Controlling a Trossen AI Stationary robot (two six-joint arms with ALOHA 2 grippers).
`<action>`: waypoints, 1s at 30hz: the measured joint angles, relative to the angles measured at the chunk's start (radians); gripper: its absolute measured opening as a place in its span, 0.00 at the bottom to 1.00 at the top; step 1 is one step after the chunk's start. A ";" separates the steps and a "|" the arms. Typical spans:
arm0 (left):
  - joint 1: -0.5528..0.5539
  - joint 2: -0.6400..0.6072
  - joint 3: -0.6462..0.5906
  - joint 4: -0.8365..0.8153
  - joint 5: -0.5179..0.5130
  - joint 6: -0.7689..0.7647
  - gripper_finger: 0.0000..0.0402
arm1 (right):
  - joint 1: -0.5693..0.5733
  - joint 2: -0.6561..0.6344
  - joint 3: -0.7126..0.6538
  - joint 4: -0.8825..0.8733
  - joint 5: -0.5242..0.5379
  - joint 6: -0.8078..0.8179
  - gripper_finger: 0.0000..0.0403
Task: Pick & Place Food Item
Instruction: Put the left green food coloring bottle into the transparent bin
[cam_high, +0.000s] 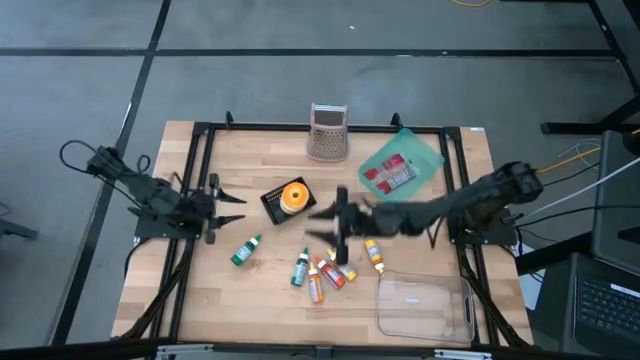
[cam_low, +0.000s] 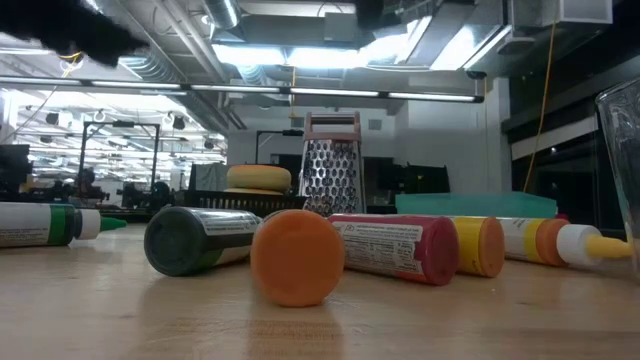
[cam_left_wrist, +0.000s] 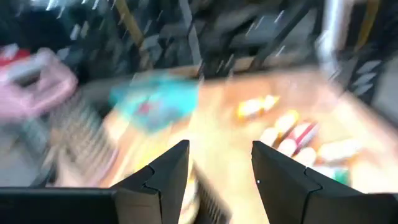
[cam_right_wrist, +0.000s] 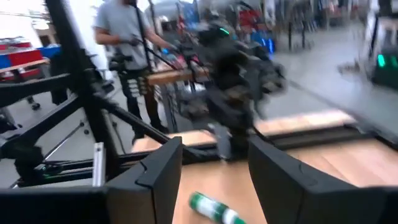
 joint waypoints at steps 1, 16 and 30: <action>0.000 0.031 -0.001 0.008 -0.011 -0.014 0.43 | 0.024 0.029 0.000 0.054 0.017 -0.027 0.45; 0.035 0.581 0.148 -0.052 -0.019 -0.497 0.43 | 0.075 0.090 -0.002 0.217 0.028 -0.138 0.45; -0.136 0.835 0.286 -0.482 0.186 -1.120 0.43 | 0.070 0.021 -0.001 0.161 0.028 -0.252 0.45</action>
